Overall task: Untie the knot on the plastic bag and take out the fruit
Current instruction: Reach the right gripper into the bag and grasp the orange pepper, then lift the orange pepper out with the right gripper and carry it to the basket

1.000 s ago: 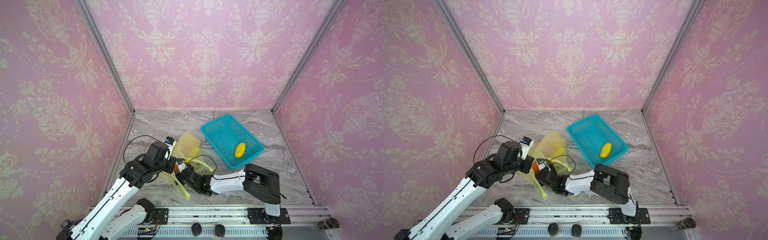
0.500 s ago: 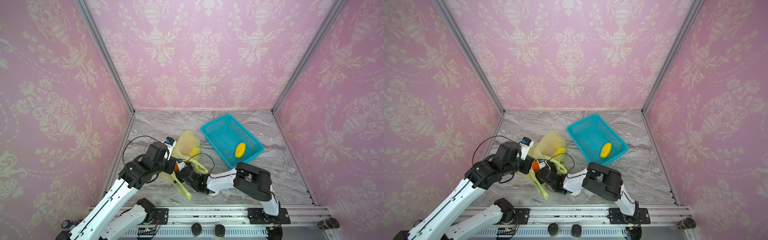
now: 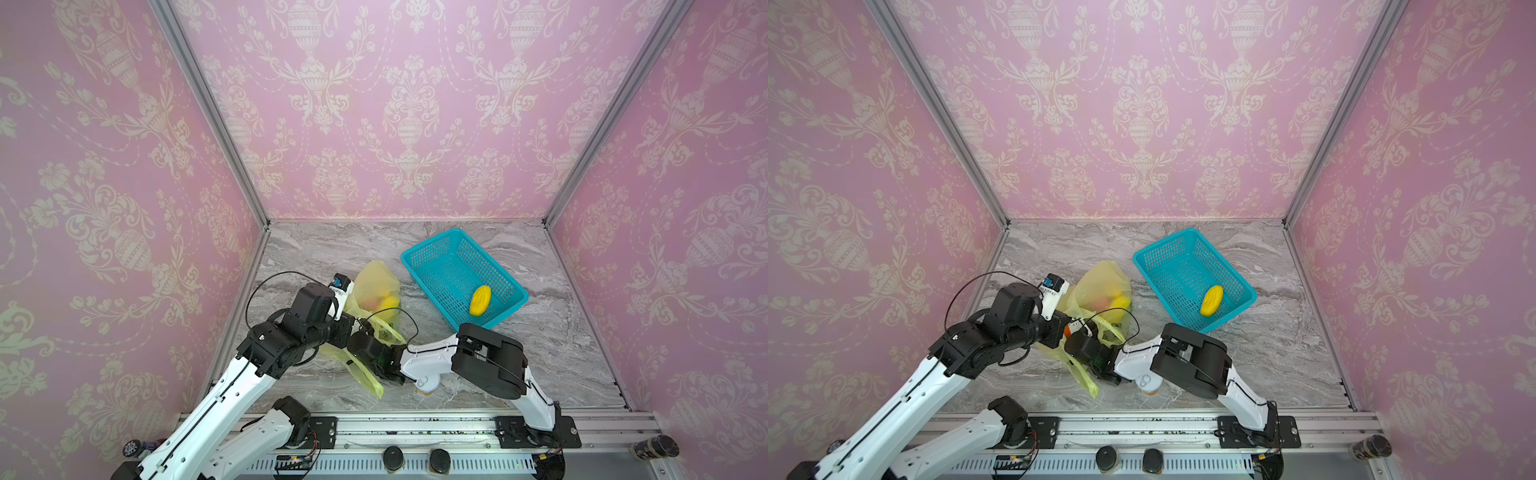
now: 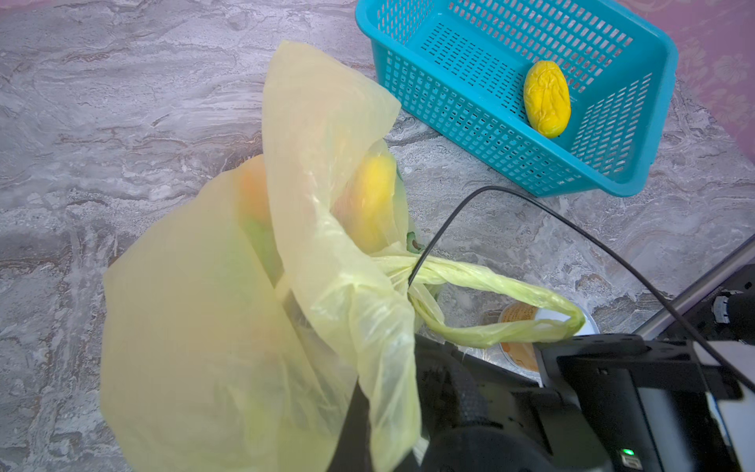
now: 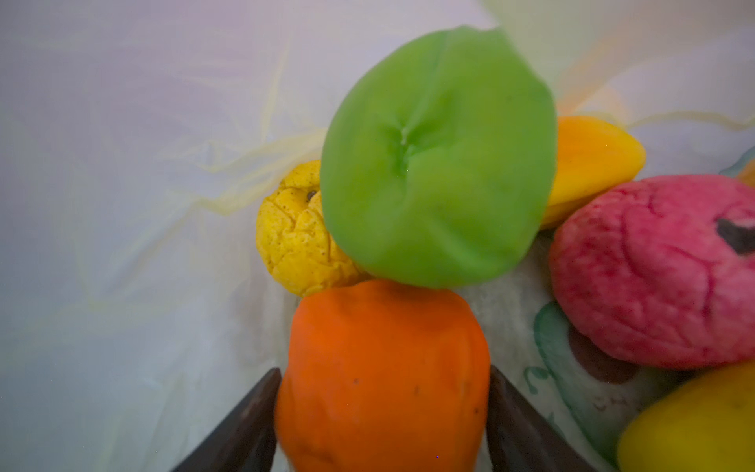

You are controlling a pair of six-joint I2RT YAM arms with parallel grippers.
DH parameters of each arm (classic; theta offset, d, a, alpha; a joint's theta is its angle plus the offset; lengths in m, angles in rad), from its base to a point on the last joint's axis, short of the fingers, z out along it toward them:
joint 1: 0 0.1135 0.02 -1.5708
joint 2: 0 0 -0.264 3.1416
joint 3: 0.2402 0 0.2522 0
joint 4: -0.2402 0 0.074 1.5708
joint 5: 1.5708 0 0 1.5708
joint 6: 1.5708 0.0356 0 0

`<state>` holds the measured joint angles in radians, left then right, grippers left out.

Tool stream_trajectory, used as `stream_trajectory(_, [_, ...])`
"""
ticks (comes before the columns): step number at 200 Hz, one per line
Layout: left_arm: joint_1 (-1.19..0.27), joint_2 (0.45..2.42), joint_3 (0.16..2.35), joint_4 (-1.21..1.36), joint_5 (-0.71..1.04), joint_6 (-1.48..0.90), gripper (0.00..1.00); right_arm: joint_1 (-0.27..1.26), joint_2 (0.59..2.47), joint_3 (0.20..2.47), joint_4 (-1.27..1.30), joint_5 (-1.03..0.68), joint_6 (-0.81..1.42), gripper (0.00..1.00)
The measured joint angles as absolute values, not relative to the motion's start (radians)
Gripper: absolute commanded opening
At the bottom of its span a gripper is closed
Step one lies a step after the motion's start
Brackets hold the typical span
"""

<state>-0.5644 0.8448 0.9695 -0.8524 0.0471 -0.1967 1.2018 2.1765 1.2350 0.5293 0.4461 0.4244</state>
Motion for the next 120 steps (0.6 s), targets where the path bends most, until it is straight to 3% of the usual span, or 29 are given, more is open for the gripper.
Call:
stream_trajectory(29, [-0.564, 0.845, 0.970, -0.853, 0.046, -0.197, 0.00, 1.200, 2.176, 1.234, 0.521, 0.453, 0.419, 0.40])
stream_trajectory(61, [-0.562, 0.845, 0.970, -0.853, 0.034, -0.197, 0.00, 1.203, 2.130, 1.182, 0.514, 0.467, 0.421, 0.26])
stream_trajectory(120, [-0.557, 0.846, 0.970, -0.853, 0.013, -0.197, 0.00, 1.264, 1.968, 1.075, 0.503, 0.532, 0.419, 0.17])
